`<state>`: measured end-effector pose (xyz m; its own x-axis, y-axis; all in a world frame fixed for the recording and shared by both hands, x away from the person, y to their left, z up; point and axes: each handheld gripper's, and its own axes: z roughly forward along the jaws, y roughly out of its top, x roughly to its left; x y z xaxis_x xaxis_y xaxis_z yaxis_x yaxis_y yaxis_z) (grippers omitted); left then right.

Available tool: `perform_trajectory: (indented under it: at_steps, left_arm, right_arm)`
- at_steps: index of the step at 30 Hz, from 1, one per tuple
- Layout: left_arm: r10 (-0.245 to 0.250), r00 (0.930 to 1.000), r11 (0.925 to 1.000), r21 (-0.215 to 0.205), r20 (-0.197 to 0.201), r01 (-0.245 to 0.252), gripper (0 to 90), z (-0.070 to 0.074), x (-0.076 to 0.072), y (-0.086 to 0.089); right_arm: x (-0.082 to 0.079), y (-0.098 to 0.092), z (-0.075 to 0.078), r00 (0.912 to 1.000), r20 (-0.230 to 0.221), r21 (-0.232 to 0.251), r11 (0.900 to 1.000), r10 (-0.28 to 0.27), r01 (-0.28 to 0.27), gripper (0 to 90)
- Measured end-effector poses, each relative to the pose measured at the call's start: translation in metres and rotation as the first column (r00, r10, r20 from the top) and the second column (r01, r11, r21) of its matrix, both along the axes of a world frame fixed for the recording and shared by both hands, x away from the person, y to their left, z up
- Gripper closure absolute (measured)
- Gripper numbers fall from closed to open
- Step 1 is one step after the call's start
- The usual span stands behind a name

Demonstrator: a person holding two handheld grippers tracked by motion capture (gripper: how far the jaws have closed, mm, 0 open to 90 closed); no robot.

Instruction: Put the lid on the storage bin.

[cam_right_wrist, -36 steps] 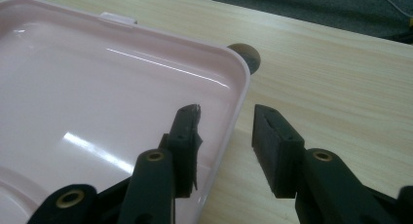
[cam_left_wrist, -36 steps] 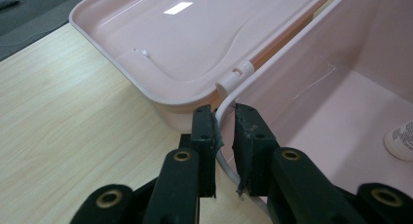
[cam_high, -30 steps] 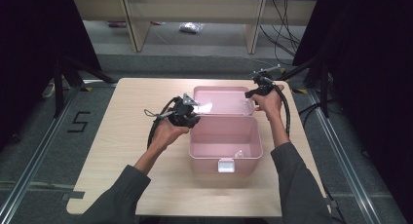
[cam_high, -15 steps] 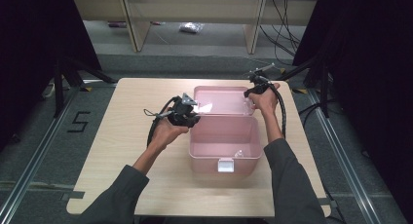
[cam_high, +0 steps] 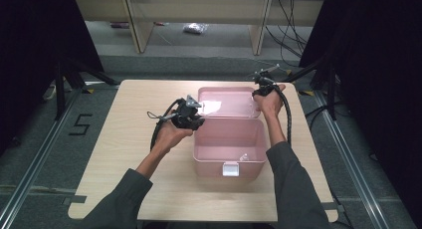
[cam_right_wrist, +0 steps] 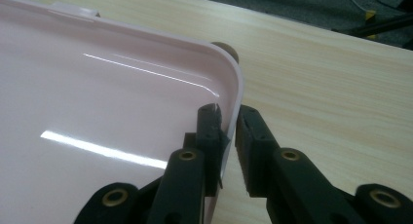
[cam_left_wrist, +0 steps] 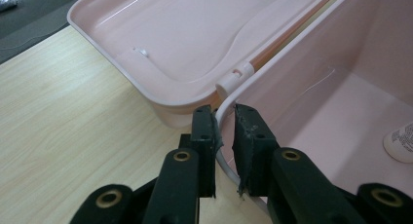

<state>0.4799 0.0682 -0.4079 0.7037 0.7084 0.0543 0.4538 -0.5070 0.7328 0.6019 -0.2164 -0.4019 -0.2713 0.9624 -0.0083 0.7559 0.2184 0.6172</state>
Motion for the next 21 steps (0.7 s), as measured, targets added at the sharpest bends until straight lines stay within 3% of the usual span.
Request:
perform_trajectory:
  at_steps: [3,4,5,9,10,11,21]
  left_arm:
    - [-0.003,1.0,1.0,0.001,0.002,0.003,78.7,0.0,0.0,0.0]
    - [-0.003,1.0,1.0,0.0,0.004,0.003,78.7,0.0,0.0,0.0]
    - [-0.004,1.0,1.0,0.0,0.005,0.004,78.7,0.0,0.0,0.0]
    - [-0.007,1.0,1.0,-0.001,0.003,0.007,78.7,0.0,0.0,0.0]
    - [-0.027,0.9994,0.9996,0.0,0.022,0.027,78.7,-0.001,0.002,0.0]
    - [-0.007,1.0,1.0,-0.003,0.002,0.007,78.6,0.0,0.0,0.0]
    - [-0.015,0.9998,0.9999,0.009,0.015,0.015,78.5,0.0,0.0,-0.002]
  right_arm:
    - [-0.002,-0.001,0.003,0.9998,0.018,-0.014,1.0,-0.004,0.004,81.7]
    - [-0.004,0.001,0.004,0.9997,0.014,0.007,1.0,-0.018,0.018,81.8]
    - [-0.003,-0.001,0.005,0.9995,0.03,-0.005,1.0,0.005,-0.005,81.9]
    - [-0.007,-0.001,0.012,0.9989,0.043,0.011,1.0,-0.017,0.016,82.5]
    - [-0.007,-0.003,0.014,0.9983,0.058,-0.002,1.0,0.001,0.0,82.7]
    - [-0.009,-0.002,0.016,0.9981,0.061,0.003,1.0,-0.007,0.007,82.8]
    - [-0.021,-0.007,0.033,0.9932,0.117,0.006,1.0,0.001,-0.002,83.5]
